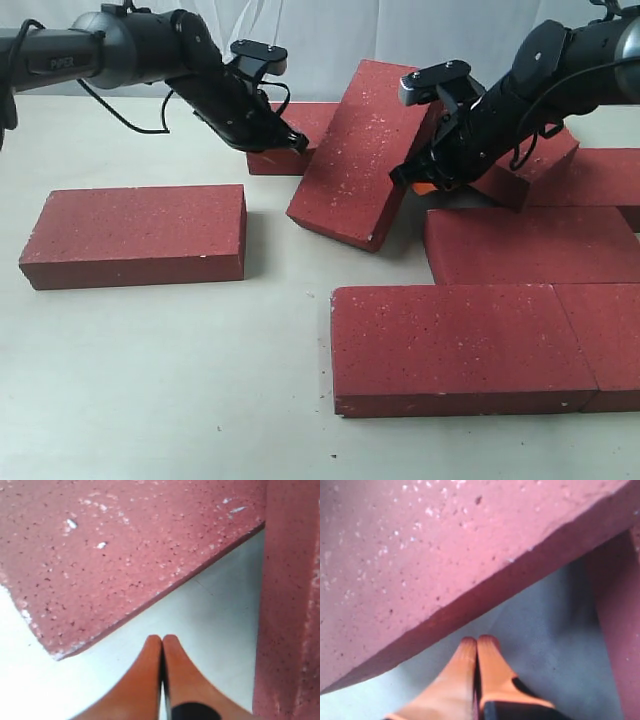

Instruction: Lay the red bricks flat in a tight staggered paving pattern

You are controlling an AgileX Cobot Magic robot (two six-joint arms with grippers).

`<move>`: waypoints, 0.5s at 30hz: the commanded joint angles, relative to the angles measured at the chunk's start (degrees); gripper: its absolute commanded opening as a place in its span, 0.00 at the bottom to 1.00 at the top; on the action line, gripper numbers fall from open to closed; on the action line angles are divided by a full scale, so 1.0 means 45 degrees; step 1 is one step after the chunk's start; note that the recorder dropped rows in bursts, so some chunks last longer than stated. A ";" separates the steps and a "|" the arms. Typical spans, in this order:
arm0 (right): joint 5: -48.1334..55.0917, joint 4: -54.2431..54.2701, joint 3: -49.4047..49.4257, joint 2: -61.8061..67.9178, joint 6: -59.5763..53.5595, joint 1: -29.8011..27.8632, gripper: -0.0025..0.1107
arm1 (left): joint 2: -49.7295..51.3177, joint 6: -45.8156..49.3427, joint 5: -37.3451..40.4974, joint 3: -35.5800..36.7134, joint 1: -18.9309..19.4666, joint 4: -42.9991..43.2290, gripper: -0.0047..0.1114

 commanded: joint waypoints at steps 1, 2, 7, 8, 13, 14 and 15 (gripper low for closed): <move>-0.0466 0.0543 0.0013 -0.0009 0.0029 0.0004 0.01 | 0.0222 0.0490 0.0042 -0.0067 -0.0146 -0.0756 0.04; -0.0490 0.0685 0.0013 -0.0009 0.0029 0.0004 0.01 | 0.0301 0.0811 0.0078 -0.0067 -0.0279 -0.1094 0.04; -0.0490 0.0731 0.0013 -0.0009 0.0029 0.0004 0.01 | 0.0181 0.1121 -0.0056 -0.0067 -0.0548 -0.1500 0.04; -0.0490 0.0754 0.0013 -0.0009 0.0029 0.0004 0.01 | 0.0127 0.1239 -0.0027 -0.0067 -0.0533 -0.1570 0.04; -0.0346 0.1314 -0.0218 -0.0060 -0.0058 0.0074 0.01 | -0.0233 0.1626 0.0659 -0.0067 -0.0533 -0.1768 0.04; -0.0300 0.1314 -0.0313 -0.0096 -0.0058 0.0134 0.01 | -0.0328 0.1626 0.0802 -0.0067 -0.0533 -0.1749 0.04; -0.0154 0.1314 -0.0410 -0.0140 -0.0058 0.0227 0.01 | -0.0424 0.1678 0.0890 -0.0067 -0.0533 -0.1718 0.04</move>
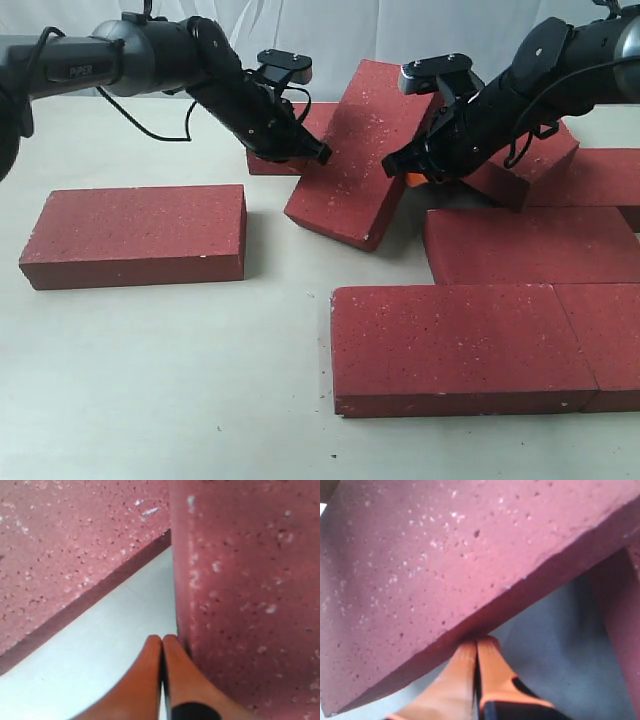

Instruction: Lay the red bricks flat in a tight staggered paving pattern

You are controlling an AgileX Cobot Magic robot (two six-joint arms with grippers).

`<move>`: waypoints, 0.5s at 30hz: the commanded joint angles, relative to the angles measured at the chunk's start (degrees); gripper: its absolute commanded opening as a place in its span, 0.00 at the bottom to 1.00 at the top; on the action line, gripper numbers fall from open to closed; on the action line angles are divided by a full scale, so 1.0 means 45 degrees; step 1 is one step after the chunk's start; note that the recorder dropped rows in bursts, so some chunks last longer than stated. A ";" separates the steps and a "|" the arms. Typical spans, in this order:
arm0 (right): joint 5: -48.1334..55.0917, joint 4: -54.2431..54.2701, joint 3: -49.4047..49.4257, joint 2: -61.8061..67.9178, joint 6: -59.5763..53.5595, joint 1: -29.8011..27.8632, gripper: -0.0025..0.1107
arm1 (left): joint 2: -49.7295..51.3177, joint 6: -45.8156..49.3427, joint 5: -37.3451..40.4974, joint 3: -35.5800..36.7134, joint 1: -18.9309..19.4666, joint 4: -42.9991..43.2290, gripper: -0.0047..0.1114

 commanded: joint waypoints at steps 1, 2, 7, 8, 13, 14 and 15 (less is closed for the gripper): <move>0.0367 0.0205 -0.0484 -0.0170 -0.0057 0.0255 0.01 | -0.0576 0.0189 0.0552 -0.0067 -0.0021 -0.0111 0.04; 0.0578 0.0233 -0.0652 -0.0177 -0.0057 0.0358 0.01 | -0.0683 0.0189 0.0552 -0.0067 -0.0021 -0.0111 0.04; 0.1006 0.0544 -0.1176 -0.0198 -0.0057 0.0716 0.01 | -0.1176 0.0256 0.0999 -0.0067 -0.0021 -0.0163 0.04; 0.1059 0.0544 -0.1254 -0.0198 -0.0057 0.0783 0.01 | -0.1298 0.0358 0.1230 -0.0044 -0.0021 -0.0163 0.04; 0.1663 0.0640 -0.1791 -0.0244 -0.0057 0.1031 0.01 | -0.1976 0.0328 0.2041 -0.0044 0.0058 0.0260 0.04; 0.1804 0.0739 -0.1890 -0.0302 -0.0057 0.1096 0.01 | -0.2148 0.0328 0.2206 -0.0044 0.0123 0.0260 0.04; 0.1956 0.0838 -0.1970 -0.0358 -0.0057 0.1093 0.01 | -0.2317 0.0295 0.2324 -0.0022 0.0224 0.0289 0.04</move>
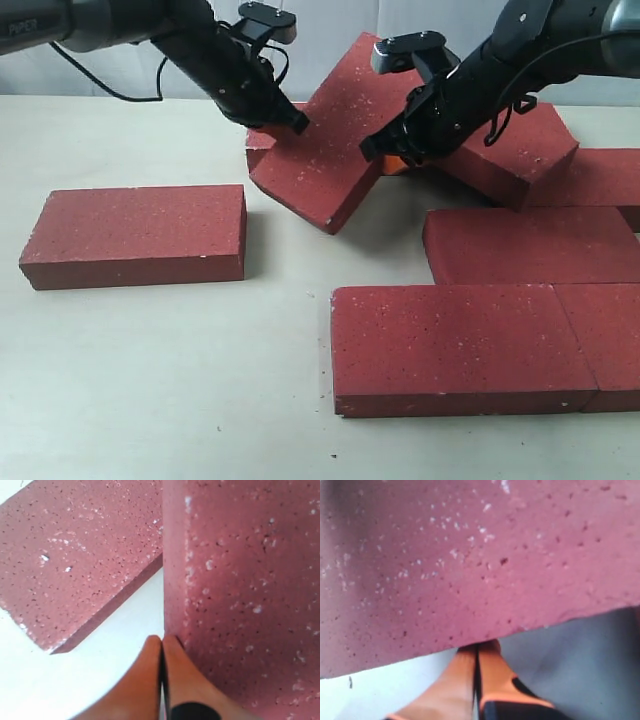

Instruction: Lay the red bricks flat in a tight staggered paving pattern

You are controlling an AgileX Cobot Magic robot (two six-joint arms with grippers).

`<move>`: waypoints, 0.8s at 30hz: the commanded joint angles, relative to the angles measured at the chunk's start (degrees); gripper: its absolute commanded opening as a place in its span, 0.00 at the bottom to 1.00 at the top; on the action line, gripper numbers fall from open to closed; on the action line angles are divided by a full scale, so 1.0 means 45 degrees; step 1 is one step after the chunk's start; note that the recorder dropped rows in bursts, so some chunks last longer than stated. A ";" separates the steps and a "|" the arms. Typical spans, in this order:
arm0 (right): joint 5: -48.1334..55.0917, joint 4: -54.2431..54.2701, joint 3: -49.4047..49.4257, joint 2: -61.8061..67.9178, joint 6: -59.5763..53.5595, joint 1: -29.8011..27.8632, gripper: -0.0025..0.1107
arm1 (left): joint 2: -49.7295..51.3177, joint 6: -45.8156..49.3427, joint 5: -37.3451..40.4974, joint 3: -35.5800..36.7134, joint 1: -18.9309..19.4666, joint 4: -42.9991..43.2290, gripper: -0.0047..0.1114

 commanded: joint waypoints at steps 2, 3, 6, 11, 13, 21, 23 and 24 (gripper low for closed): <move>0.0464 0.1318 -0.0775 -0.0402 -0.0057 0.0481 0.01 | -0.1014 -0.0048 0.1395 -0.0022 0.0082 -0.0917 0.04; 0.0633 0.1423 -0.0916 -0.0458 -0.0057 0.0516 0.01 | -0.1134 -0.0048 0.1654 -0.0022 0.0214 -0.0918 0.04; 0.0967 0.1690 -0.1248 -0.0559 -0.0057 0.0830 0.01 | -0.1537 -0.0323 0.2453 0.0080 0.0652 -0.0887 0.04; 0.0983 0.1690 -0.1499 -0.0624 -0.0057 0.1591 0.01 | -0.2570 -0.0395 0.2689 0.1182 0.1581 -0.0822 0.04; 0.0950 0.1690 -0.1499 -0.0624 -0.0057 0.1897 0.01 | -0.3099 -0.0429 0.2715 0.1886 0.2043 -0.0793 0.04; 0.1024 0.1708 -0.1499 -0.0624 -0.0057 0.3337 0.01 | -0.5494 -0.0206 0.2367 0.5357 0.3782 -0.0648 0.04; 0.1024 0.1708 -0.1499 -0.0624 -0.0057 0.3748 0.01 | -0.6118 -0.0184 0.2342 0.6160 0.3907 -0.0062 0.04; 0.1050 0.1708 -0.1499 -0.0624 -0.0057 0.3973 0.01 | -0.6441 -0.0243 0.2274 0.6593 0.3966 0.0135 0.04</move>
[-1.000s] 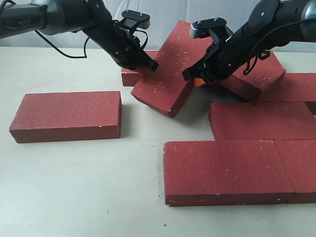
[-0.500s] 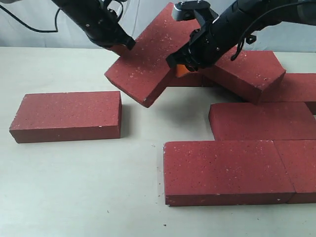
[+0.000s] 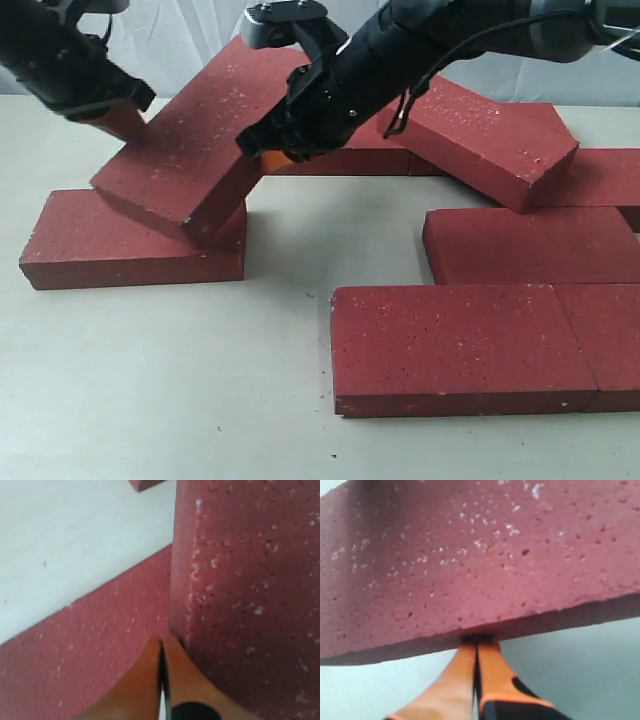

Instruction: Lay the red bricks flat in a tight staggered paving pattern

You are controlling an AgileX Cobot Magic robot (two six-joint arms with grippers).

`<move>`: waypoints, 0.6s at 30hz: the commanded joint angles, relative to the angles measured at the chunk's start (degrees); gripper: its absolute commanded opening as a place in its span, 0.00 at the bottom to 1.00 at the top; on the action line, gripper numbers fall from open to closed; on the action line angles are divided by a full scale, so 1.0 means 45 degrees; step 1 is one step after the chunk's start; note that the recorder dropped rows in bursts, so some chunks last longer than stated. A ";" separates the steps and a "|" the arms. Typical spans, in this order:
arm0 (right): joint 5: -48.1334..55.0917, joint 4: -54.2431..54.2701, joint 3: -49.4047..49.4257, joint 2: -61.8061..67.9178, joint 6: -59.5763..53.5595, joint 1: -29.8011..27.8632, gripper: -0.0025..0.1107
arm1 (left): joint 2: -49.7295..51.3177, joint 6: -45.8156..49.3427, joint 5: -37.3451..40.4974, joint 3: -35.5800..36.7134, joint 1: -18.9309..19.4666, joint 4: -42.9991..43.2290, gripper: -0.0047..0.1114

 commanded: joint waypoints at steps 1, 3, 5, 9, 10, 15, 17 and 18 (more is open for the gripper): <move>-0.0082 0.0185 -0.0086 -0.0121 -0.0057 0.0999 0.01 | -0.1547 -0.0010 -0.0058 0.1758 0.0288 0.0393 0.04; 0.0047 0.0132 -0.0086 -0.0121 -0.0057 0.1487 0.01 | -0.2194 -0.0010 -0.0121 0.2493 0.0288 0.0335 0.04; 0.0196 0.0030 -0.0086 -0.0121 -0.0057 0.1900 0.01 | -0.2606 -0.0084 -0.0121 0.3100 0.0288 0.0360 0.04; 0.0892 -0.0176 -0.0086 -0.0121 -0.0057 0.2633 0.01 | -0.3519 -0.0533 -0.0197 0.4447 0.0288 0.0616 0.04; 0.1120 -0.0176 -0.0086 -0.0121 -0.0057 0.2752 0.01 | -0.3686 -0.0593 -0.0231 0.4710 0.0288 0.0751 0.04; 0.1921 -0.0168 -0.0086 -0.0121 -0.0057 0.3307 0.01 | -0.4658 -0.0631 -0.0151 0.6180 0.0288 0.1222 0.04; 0.2134 -0.0145 -0.0024 -0.0121 0.0096 0.3629 0.01 | -0.4897 -0.0631 -0.0053 0.6623 0.0288 0.1945 0.04; 0.2162 -0.0148 0.0077 -0.0121 0.0121 0.3808 0.01 | -0.4972 -0.0701 -0.0053 0.6849 0.0288 0.2307 0.04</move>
